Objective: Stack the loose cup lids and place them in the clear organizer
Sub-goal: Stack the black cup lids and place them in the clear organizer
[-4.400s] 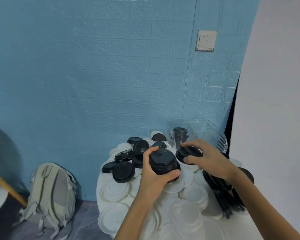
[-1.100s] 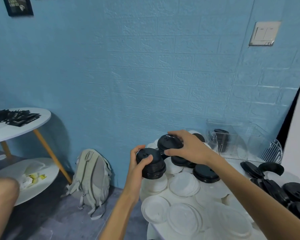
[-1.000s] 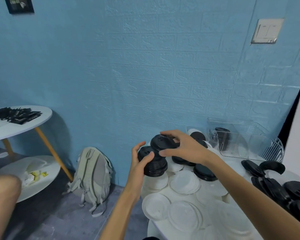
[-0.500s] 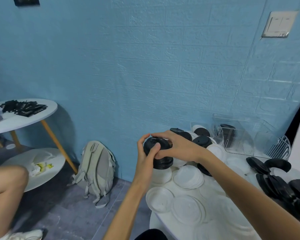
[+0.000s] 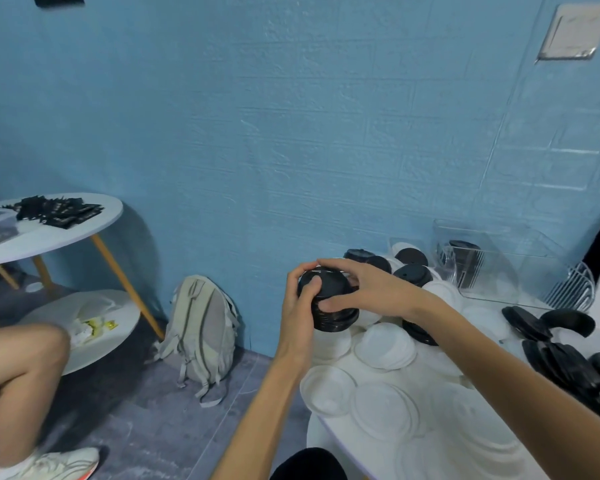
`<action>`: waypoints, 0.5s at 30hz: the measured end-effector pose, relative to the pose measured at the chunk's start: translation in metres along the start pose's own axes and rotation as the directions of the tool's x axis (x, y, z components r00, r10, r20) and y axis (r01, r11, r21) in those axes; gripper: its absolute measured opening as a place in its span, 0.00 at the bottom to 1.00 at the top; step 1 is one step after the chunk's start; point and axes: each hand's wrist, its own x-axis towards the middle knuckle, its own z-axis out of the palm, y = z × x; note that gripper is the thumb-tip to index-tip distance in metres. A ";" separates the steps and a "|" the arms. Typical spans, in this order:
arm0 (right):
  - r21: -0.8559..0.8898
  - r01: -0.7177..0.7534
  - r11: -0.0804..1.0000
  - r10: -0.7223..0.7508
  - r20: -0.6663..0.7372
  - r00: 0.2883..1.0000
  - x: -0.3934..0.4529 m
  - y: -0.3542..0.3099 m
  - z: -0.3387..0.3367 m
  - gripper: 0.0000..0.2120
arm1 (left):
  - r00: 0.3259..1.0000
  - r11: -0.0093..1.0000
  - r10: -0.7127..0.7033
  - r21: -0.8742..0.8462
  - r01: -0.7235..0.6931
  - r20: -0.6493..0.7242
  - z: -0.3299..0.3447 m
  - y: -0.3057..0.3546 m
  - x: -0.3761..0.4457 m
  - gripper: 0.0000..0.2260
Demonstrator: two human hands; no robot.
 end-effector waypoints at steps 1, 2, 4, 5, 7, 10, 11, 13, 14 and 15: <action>-0.002 -0.025 1.000 0.025 0.002 1.000 -0.004 0.003 -0.007 0.38 | 1.000 1.000 0.003 0.012 -0.003 -0.001 0.000 0.001 0.000 0.09; -0.019 -0.056 0.998 0.056 -0.016 0.998 -0.008 0.007 -0.016 0.38 | 1.000 1.000 0.010 0.027 -0.010 -0.003 0.000 0.002 0.000 0.09; -0.142 -0.133 0.981 0.121 -0.093 0.988 -0.020 0.018 -0.040 0.35 | 1.000 0.999 0.013 0.042 -0.013 -0.007 -0.001 0.000 0.001 0.10; -0.219 -0.182 0.959 0.159 -0.118 0.980 -0.027 0.025 -0.052 0.32 | 1.000 0.999 0.010 0.039 -0.010 -0.002 -0.001 0.000 0.001 0.09; -0.355 -0.267 0.896 0.244 -0.107 0.964 -0.039 0.039 -0.071 0.29 | 1.000 1.000 -0.001 0.026 0.000 0.017 -0.001 0.000 0.001 0.10; -0.518 -0.376 0.769 0.408 -0.055 0.911 -0.052 0.055 -0.082 0.38 | 0.999 1.000 -0.014 0.014 0.013 0.036 0.004 0.000 0.000 0.11; -0.545 -0.396 0.739 0.441 -0.053 0.896 -0.055 0.059 -0.082 0.41 | 0.999 1.000 -0.016 0.013 0.016 0.044 0.006 0.000 -0.001 0.10; -0.585 -0.399 0.706 0.454 -0.060 0.889 -0.056 0.067 -0.080 0.44 | 0.998 1.000 -0.012 0.006 0.011 0.059 0.010 0.000 -0.002 0.08; -0.593 -0.391 0.704 0.441 -0.067 0.895 -0.057 0.070 -0.078 0.44 | 0.998 1.000 -0.011 0.007 0.011 0.067 0.012 0.000 -0.003 0.08; -0.596 -0.381 0.706 0.422 -0.078 0.903 -0.057 0.072 -0.077 0.44 | 0.997 1.000 -0.012 0.012 0.011 0.075 0.013 0.000 -0.003 0.08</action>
